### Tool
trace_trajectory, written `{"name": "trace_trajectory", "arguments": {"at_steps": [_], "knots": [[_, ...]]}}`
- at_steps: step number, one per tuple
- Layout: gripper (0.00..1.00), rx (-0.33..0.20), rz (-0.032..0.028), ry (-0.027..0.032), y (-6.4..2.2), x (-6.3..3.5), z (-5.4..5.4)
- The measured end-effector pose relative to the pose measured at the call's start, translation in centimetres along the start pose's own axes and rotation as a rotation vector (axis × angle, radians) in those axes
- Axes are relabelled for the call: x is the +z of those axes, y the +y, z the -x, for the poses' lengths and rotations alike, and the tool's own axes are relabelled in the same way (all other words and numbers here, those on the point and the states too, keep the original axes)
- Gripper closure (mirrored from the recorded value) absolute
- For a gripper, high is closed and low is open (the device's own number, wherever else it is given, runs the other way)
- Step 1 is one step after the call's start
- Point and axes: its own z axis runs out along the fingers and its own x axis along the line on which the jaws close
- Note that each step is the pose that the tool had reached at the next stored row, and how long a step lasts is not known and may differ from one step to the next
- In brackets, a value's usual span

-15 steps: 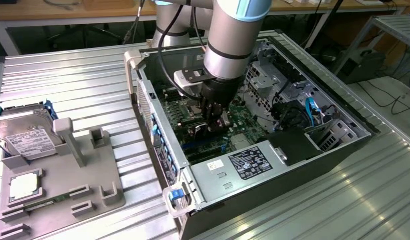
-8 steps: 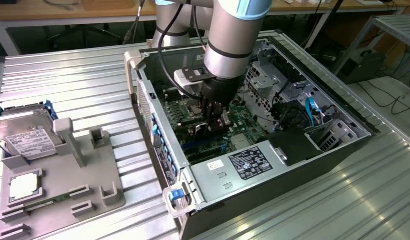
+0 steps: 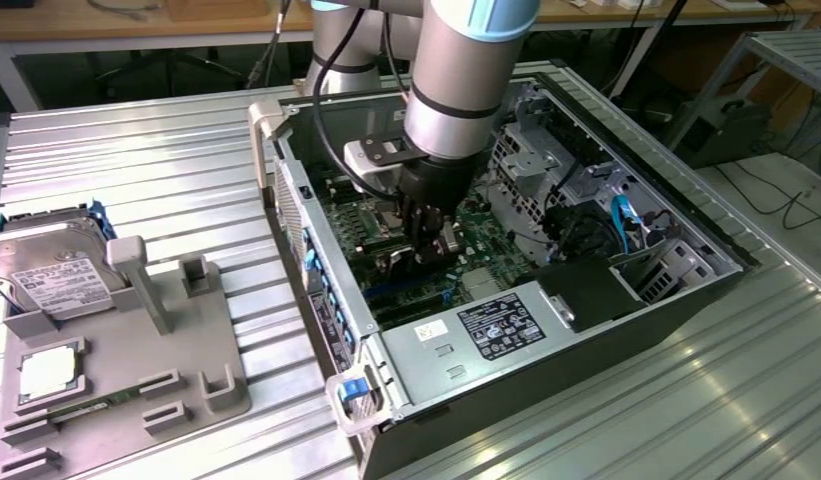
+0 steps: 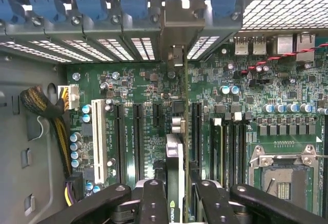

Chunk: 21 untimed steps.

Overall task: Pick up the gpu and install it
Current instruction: 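Insert the gpu into the slot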

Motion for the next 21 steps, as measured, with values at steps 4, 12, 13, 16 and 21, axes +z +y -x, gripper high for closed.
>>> {"name": "trace_trajectory", "arguments": {"at_steps": [4,12,13,16,21], "knots": [[0.73,0.0,0.0005,-0.0002,0.01,0.15,0.0],[0.73,0.0,0.0025,-0.0002,0.0,0.53,0.01],[0.73,0.0,0.0026,0.0001,0.0,0.54,0.0],[0.73,0.0,0.0024,-0.0002,0.0,0.57,0.01],[0.73,0.0,0.0023,-0.0003,0.04,0.57,0.01]]}}
